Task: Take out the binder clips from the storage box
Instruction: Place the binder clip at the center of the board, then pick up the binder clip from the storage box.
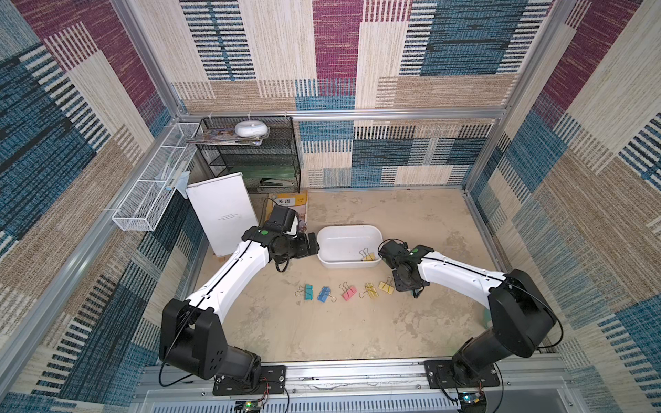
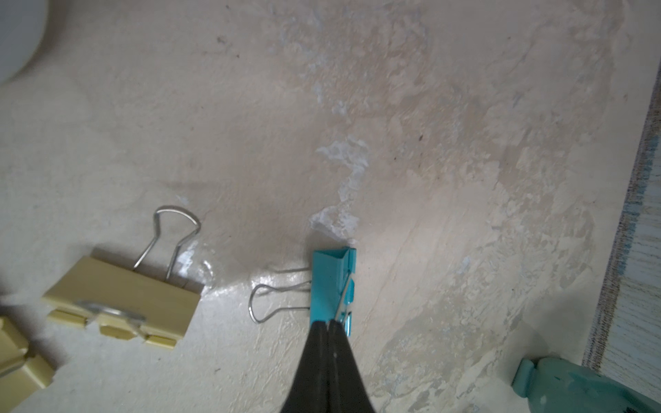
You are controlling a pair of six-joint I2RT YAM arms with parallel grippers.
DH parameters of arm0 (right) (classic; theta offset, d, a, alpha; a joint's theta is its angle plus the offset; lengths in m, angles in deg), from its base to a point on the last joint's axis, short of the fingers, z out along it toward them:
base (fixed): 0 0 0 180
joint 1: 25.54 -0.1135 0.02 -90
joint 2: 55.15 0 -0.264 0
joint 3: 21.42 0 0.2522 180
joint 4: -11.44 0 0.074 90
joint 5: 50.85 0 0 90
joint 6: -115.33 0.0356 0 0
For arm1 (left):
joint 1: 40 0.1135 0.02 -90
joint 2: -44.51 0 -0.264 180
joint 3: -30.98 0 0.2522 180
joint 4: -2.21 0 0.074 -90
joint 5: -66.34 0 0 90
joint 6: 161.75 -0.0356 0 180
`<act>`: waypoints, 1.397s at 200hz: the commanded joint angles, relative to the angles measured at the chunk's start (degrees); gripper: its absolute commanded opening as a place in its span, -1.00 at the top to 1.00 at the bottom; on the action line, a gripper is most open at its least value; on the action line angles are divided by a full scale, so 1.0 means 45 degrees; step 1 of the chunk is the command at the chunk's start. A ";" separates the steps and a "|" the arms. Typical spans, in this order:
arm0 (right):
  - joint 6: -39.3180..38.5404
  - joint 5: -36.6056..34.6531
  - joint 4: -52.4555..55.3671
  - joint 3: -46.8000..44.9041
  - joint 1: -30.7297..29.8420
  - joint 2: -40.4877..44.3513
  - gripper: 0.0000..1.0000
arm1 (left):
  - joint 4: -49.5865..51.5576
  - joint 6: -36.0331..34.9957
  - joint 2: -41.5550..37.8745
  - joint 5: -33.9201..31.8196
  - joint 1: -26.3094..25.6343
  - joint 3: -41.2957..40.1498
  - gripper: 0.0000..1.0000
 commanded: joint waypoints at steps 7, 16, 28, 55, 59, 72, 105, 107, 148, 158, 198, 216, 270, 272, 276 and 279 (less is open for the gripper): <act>-0.0070 0.0252 -0.0232 0.0301 -0.0007 0.0029 0.63 | 0.0095 0.0021 -0.0192 -0.0119 0.0001 -0.0115 -0.99; -0.0170 0.0312 -0.0250 0.0465 -0.0019 0.0113 0.54 | 0.0117 -0.0007 -0.0202 -0.0154 0.0001 -0.0135 -0.99; -0.0314 0.0351 -0.0263 0.0770 -0.0024 0.0215 0.46 | 0.0100 0.0001 -0.0222 -0.0186 0.0001 -0.0139 -0.99; -0.0823 0.0538 -0.0296 0.1723 -0.0022 0.0133 0.34 | 0.0085 0.0018 -0.0173 -0.0154 0.0003 -0.0041 -0.99; -0.0912 0.0619 -0.0344 0.1857 -0.0022 0.0111 0.32 | 0.0094 0.0021 -0.0182 -0.0158 0.0001 -0.0030 -0.99; -0.1376 0.0910 -0.0722 0.2340 -0.0017 -0.0104 0.26 | 0.0042 0.0040 -0.0182 -0.0159 0.0011 0.0001 -0.99; -0.2197 0.1260 -0.1043 0.4291 -0.0022 -0.1580 0.22 | 0.0197 0.0056 -0.0238 -0.0400 0.0001 0.0177 -0.99; -0.2243 0.1288 -0.1052 0.4414 -0.0022 -0.1687 0.22 | 0.0211 0.0059 -0.0250 -0.0409 0.0006 0.0177 -0.99; -0.2948 0.2479 -0.1544 0.6073 -0.0020 -0.3462 0.19 | 0.0435 -0.0030 -0.0606 -0.0719 0.0003 0.0099 -0.99; -0.3163 0.3082 -0.1767 0.6223 -0.0005 -0.3736 0.18 | 0.0487 -0.0037 -0.0685 -0.0793 0.0001 0.0064 -0.99; -0.3600 0.5926 -0.2921 0.6069 0.0771 -0.4193 0.19 | 0.0487 0.0041 -0.0884 -0.0862 0.0001 -0.0077 -0.99; -0.3710 0.7293 -0.3416 0.5835 0.1269 -0.4391 0.20 | 0.0508 0.0024 -0.0886 -0.0862 0.0005 -0.0021 -0.99; -0.4098 0.9029 -0.4201 0.5448 0.1803 -0.4828 0.20 | 0.0664 -0.0057 -0.0836 -0.0959 0.0001 0.0254 -0.99; -0.4110 0.9061 -0.4239 0.5425 0.1821 -0.4828 0.20 | 0.0664 -0.0067 -0.0834 -0.0959 0.0001 0.0255 -0.99; -0.4081 0.9136 -0.4304 0.5370 0.1865 -0.4821 0.20 | 0.0647 -0.0040 -0.0843 -0.0960 0.0001 0.0255 -0.99; -0.4073 0.9168 -0.4347 0.5340 0.1864 -0.4824 0.21 | 0.0645 -0.0038 -0.0856 -0.0960 0.0001 0.0255 -0.99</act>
